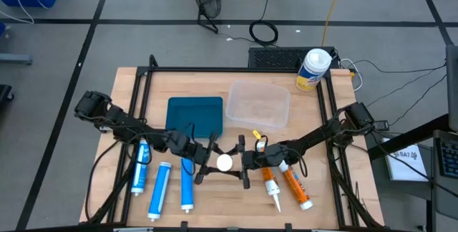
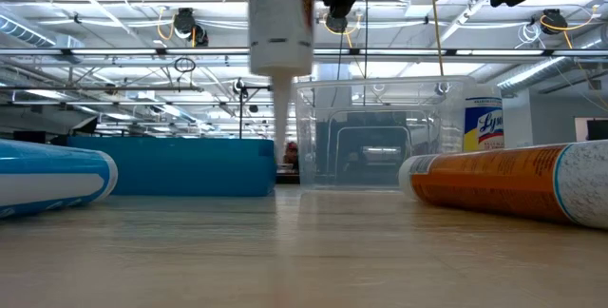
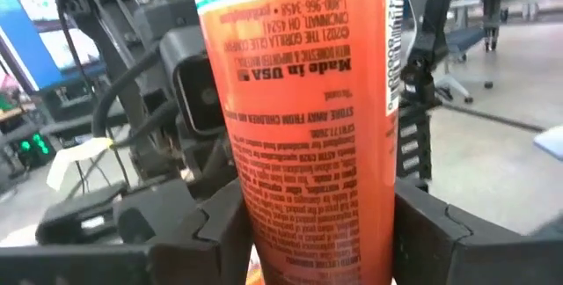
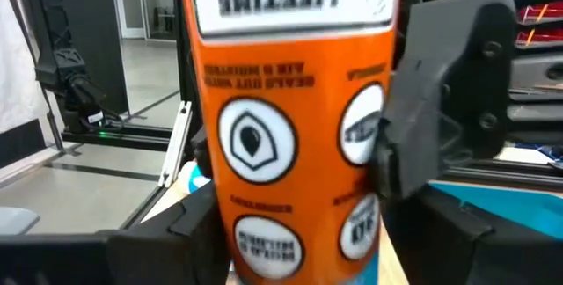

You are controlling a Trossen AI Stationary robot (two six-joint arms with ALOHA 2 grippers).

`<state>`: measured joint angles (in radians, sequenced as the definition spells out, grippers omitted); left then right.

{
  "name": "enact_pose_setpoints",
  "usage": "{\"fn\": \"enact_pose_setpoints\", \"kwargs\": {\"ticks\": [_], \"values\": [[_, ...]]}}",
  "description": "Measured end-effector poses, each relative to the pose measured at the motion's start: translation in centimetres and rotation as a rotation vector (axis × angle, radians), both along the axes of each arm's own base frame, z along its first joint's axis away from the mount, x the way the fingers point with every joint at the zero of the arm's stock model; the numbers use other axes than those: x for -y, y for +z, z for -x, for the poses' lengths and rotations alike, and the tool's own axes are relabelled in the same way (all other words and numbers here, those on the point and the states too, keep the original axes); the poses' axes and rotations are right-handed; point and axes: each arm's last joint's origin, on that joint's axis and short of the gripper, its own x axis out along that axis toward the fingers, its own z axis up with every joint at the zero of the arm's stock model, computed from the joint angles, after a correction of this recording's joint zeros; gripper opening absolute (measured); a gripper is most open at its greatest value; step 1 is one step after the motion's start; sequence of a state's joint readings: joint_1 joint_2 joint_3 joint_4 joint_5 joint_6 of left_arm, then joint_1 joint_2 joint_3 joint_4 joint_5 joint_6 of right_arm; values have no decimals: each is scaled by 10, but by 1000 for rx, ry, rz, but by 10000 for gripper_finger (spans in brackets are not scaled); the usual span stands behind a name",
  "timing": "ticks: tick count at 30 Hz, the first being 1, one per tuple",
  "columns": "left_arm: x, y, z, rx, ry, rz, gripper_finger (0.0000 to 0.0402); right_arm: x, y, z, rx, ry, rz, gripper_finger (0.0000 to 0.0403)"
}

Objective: Pick & place silicon tubes, Sealant and Lysol wipes
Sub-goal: Put the top right orange sealant into the blue bin

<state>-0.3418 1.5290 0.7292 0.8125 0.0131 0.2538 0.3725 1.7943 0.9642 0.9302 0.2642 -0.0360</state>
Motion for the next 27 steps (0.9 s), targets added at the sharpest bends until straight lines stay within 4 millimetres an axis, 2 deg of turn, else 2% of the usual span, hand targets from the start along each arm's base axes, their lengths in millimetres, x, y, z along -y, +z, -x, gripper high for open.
{"fn": "enact_pose_setpoints", "kwargs": {"ticks": [8,11,15,17,22,27], "values": [[0,23,33,-110,213,-126,203,2,-1,-1,-9,-28,3,258],[-5,33,48,-132,358,-227,203,1,-2,0,-21,-47,8,256],[-28,43,67,-196,716,-363,203,2,-3,0,-34,-92,18,255],[-44,45,76,-250,823,-400,203,3,-2,0,-31,-102,15,255],[-85,46,88,-359,916,-303,203,2,3,3,-26,-98,12,255],[-119,35,91,-508,907,-204,203,9,27,13,-22,-155,16,255]]}}
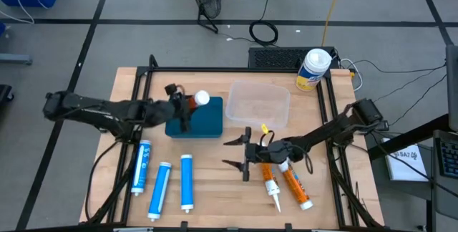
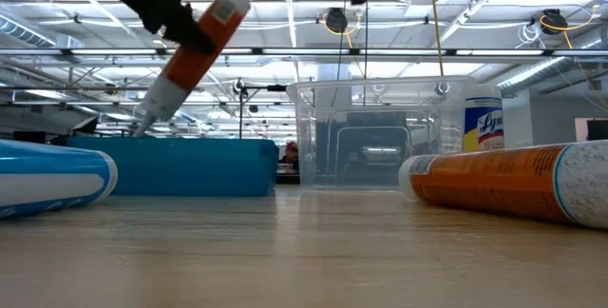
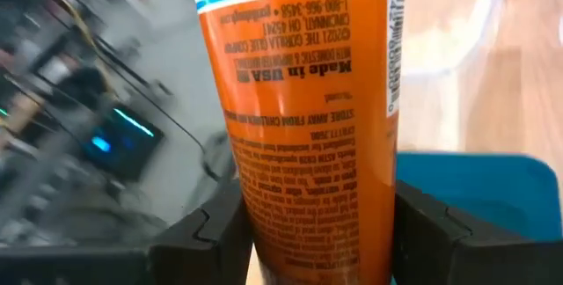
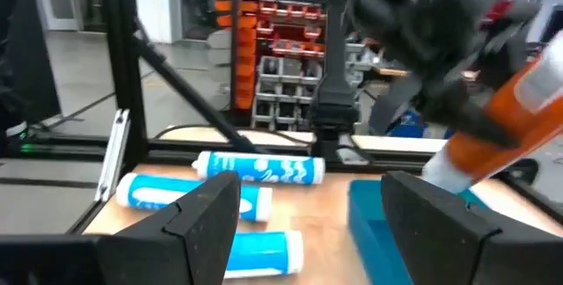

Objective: Pick & place silicon tubes, Sealant and Lysol wipes
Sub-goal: Put the top right orange sealant into the blue bin

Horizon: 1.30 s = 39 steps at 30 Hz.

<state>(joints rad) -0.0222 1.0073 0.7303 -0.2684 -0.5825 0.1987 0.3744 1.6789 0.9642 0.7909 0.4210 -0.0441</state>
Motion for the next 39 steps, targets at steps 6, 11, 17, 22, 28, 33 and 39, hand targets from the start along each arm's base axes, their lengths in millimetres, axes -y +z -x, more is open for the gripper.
{"fn": "enact_pose_setpoints", "kwargs": {"ticks": [6,11,17,22,28,33,39], "values": [[-28,-18,-2,-114,-25,191,203,7,24,18,-61,2,23,255],[-48,-16,-9,-244,66,235,203,9,28,23,-88,1,32,254],[-60,0,-30,-347,97,250,203,10,19,25,-116,1,41,254],[-62,18,-45,-484,122,294,203,10,13,27,-134,0,47,254],[-66,2,-58,-724,184,317,203,11,8,29,-148,-2,27,254],[-74,-24,-66,-881,222,301,203,12,2,31,-164,-2,11,254],[-78,-46,-78,-954,191,318,203,12,1,31,-155,-2,4,254]]}}
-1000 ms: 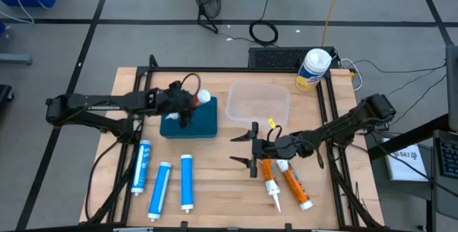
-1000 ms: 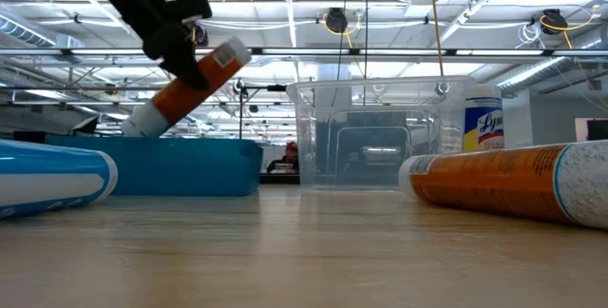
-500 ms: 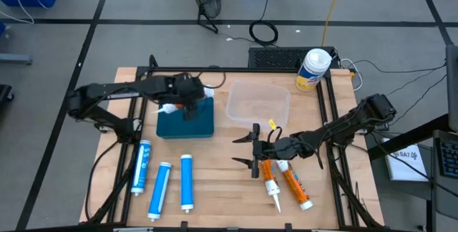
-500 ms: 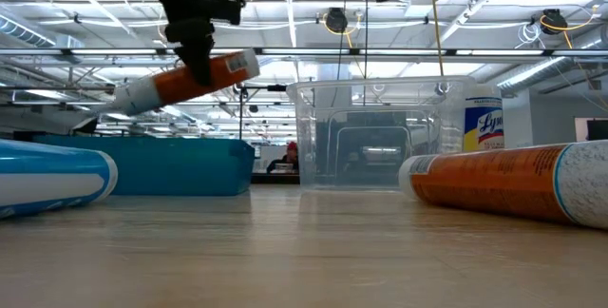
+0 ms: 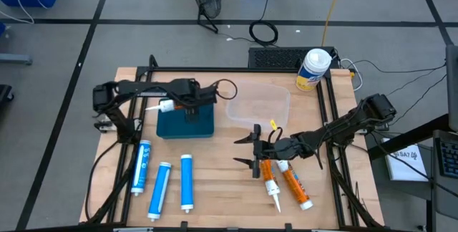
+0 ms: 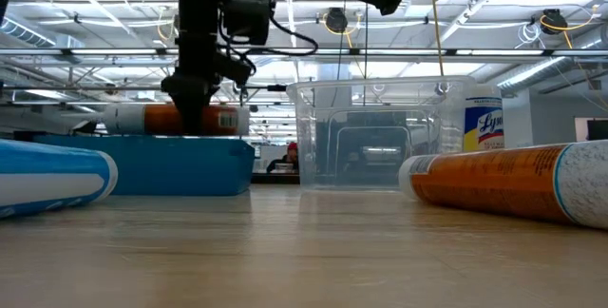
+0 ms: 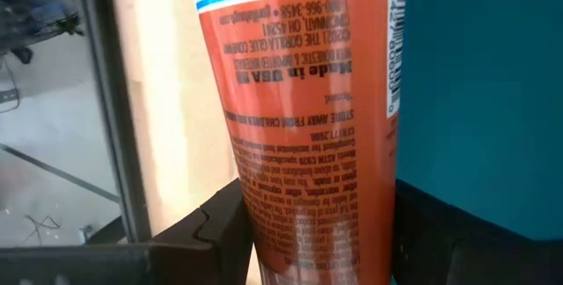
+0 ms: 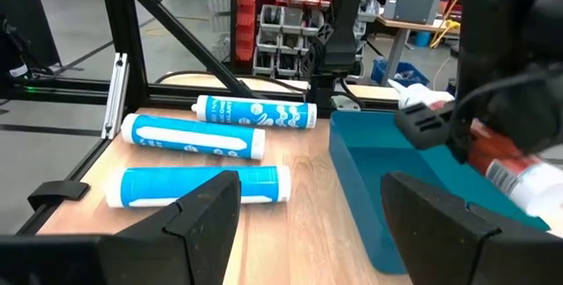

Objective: Pick & place silicon tubes, Sealant and Lysol wipes
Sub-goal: Put the top right orange sealant into the blue bin, then put the right orange sealant into the blue bin

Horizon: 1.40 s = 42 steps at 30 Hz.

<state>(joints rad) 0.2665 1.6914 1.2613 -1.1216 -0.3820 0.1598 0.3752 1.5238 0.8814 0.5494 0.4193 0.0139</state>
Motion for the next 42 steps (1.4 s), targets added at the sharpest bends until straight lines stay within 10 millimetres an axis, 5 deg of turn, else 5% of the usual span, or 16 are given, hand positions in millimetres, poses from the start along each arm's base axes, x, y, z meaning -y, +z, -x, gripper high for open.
{"fn": "enact_pose_setpoints", "kwargs": {"ticks": [7,28,42], "values": [[-2,-17,-6,-62,-18,33,203,0,0,0,0,0,0,254],[-4,-25,-9,-48,-24,39,220,0,0,0,0,1,-1,254],[-5,-24,-8,-35,13,24,273,0,0,0,-1,2,-1,254]]}}
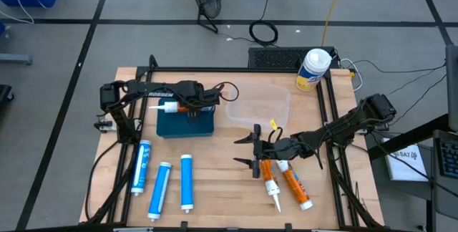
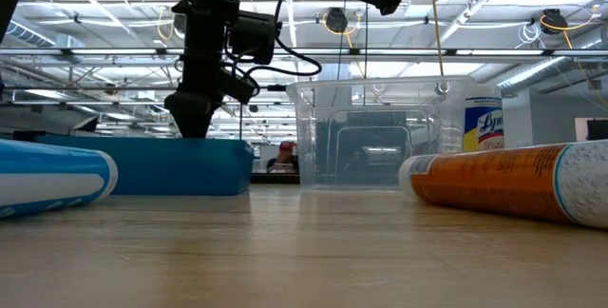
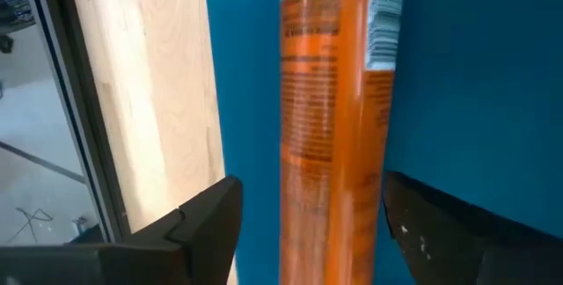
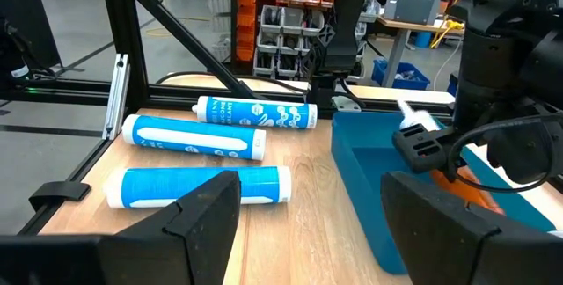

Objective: Pick & place silicon tubes, Sealant and Lysol wipes
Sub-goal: Put the right orange sealant into the blue bin

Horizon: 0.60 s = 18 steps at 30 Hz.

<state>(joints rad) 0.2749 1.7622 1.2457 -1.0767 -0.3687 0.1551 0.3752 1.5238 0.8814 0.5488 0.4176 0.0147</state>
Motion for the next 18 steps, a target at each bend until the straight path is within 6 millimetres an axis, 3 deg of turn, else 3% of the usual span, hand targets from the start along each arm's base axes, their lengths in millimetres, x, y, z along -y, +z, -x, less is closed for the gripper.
{"fn": "enact_pose_setpoints", "kwargs": {"ticks": [5,10,14,18], "values": [[0,1,1,-10,-15,3,279,0,0,0,0,0,0,254],[5,16,8,13,-13,-3,274,0,0,0,0,0,0,254],[11,42,16,133,-1,-26,278,0,1,0,9,3,6,254],[23,80,30,345,-39,-15,282,-6,3,2,24,30,48,254]]}}
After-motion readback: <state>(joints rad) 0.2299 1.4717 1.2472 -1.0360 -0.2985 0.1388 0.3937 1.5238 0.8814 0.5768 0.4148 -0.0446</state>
